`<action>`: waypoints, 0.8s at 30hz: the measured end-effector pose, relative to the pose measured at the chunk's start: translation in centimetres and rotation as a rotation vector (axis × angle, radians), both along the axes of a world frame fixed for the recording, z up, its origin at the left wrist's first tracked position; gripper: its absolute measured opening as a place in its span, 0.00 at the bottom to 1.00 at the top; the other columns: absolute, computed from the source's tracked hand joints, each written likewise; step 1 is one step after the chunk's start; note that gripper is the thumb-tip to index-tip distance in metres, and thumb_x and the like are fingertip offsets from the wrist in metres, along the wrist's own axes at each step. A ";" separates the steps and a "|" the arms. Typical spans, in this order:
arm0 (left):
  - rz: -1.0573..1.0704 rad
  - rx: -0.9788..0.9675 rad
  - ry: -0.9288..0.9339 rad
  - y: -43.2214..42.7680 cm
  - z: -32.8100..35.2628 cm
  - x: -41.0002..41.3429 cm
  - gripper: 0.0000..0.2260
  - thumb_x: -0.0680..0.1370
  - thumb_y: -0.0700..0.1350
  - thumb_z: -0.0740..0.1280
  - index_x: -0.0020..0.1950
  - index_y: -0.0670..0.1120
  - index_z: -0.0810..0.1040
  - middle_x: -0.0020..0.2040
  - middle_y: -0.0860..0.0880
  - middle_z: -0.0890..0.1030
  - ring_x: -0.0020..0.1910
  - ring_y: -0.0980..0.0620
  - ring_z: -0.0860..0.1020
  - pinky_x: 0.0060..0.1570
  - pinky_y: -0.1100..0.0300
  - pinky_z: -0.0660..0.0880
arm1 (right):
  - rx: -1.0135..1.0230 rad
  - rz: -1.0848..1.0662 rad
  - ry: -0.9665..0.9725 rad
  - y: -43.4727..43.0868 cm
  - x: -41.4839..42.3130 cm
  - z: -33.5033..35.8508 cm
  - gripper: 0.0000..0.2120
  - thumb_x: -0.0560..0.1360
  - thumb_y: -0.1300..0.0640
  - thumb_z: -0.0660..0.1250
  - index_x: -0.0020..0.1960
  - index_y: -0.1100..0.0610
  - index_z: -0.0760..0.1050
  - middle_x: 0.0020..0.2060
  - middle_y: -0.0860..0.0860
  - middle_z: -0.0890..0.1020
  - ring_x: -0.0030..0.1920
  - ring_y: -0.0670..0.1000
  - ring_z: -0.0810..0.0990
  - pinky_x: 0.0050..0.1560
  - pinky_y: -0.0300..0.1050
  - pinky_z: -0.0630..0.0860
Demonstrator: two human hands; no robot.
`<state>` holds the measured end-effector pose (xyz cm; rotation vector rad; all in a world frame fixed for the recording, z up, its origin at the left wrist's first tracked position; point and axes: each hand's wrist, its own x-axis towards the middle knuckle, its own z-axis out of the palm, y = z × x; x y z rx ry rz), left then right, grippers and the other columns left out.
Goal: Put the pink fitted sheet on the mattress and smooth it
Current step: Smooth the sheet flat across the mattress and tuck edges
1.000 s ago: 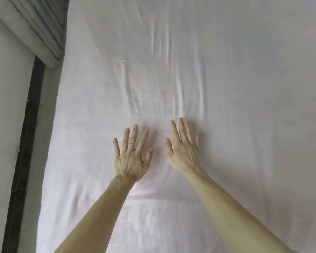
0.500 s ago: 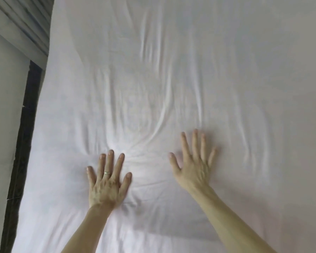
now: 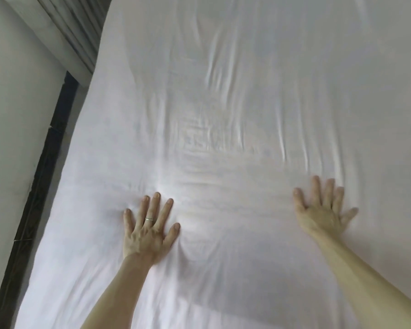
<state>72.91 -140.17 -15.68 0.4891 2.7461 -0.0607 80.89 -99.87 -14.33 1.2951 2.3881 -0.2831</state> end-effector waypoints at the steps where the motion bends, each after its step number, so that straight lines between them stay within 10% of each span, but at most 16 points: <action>1: 0.018 -0.017 -0.004 0.1 0.1 -0.1 0.31 0.77 0.67 0.45 0.79 0.58 0.53 0.80 0.50 0.51 0.78 0.47 0.56 0.69 0.34 0.54 | -0.013 -0.058 -0.011 -0.4 0.7 0.4 0.37 0.76 0.29 0.39 0.81 0.43 0.40 0.80 0.49 0.38 0.79 0.55 0.36 0.74 0.70 0.39; 5: 0.038 -0.096 -0.125 1.3 1.3 -0.3 0.29 0.77 0.65 0.34 0.75 0.59 0.29 0.75 0.53 0.27 0.77 0.49 0.33 0.73 0.37 0.37 | 0.060 0.168 0.301 -9.7 0.8 1.4 0.37 0.76 0.34 0.48 0.80 0.50 0.57 0.80 0.56 0.56 0.80 0.60 0.51 0.74 0.72 0.44; 12: 0.085 0.169 -0.012 -6.7 2.0 12.0 0.28 0.80 0.61 0.48 0.80 0.55 0.51 0.81 0.50 0.51 0.79 0.48 0.50 0.74 0.38 0.51 | -0.021 0.642 0.323 -27.7 7.2 -0.1 0.31 0.78 0.35 0.55 0.79 0.43 0.59 0.80 0.49 0.55 0.80 0.51 0.50 0.77 0.65 0.50; 20: 0.061 0.089 -0.011 -19.2 3.2 19.8 0.29 0.79 0.64 0.48 0.79 0.58 0.54 0.81 0.54 0.50 0.79 0.49 0.51 0.72 0.36 0.43 | 0.019 0.124 -0.011 -26.7 22.0 2.4 0.39 0.73 0.27 0.36 0.80 0.40 0.43 0.80 0.46 0.40 0.80 0.55 0.37 0.73 0.71 0.39; 24: -0.050 0.187 0.034 -22.0 4.0 23.1 0.28 0.79 0.63 0.50 0.79 0.60 0.53 0.81 0.52 0.50 0.79 0.49 0.49 0.72 0.37 0.38 | 0.056 0.325 0.230 -35.2 22.1 4.5 0.37 0.75 0.30 0.48 0.81 0.45 0.52 0.81 0.52 0.50 0.80 0.58 0.45 0.73 0.73 0.44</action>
